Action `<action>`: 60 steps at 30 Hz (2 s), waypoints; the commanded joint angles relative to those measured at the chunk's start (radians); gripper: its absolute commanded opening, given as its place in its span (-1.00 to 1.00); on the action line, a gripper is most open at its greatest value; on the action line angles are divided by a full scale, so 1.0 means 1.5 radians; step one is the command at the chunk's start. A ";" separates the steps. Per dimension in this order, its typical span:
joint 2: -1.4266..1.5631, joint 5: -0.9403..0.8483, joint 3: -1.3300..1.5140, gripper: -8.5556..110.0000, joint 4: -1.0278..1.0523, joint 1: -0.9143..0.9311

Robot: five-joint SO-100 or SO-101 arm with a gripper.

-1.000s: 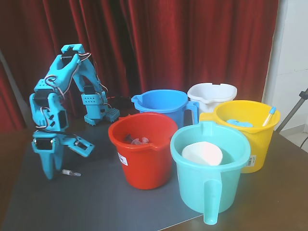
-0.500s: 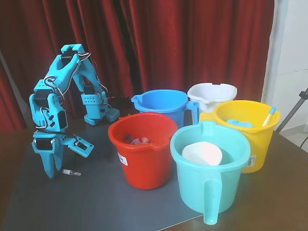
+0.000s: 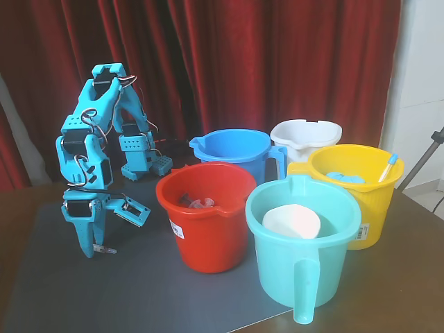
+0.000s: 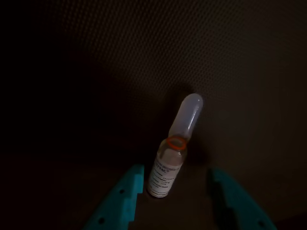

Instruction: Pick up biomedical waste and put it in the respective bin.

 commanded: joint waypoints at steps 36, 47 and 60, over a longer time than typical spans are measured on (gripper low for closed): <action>0.180 0.304 -0.591 -0.86 0.566 -0.165; 0.184 0.328 -0.673 -0.86 0.651 -0.270; 0.245 0.479 -0.656 -0.86 0.649 -0.536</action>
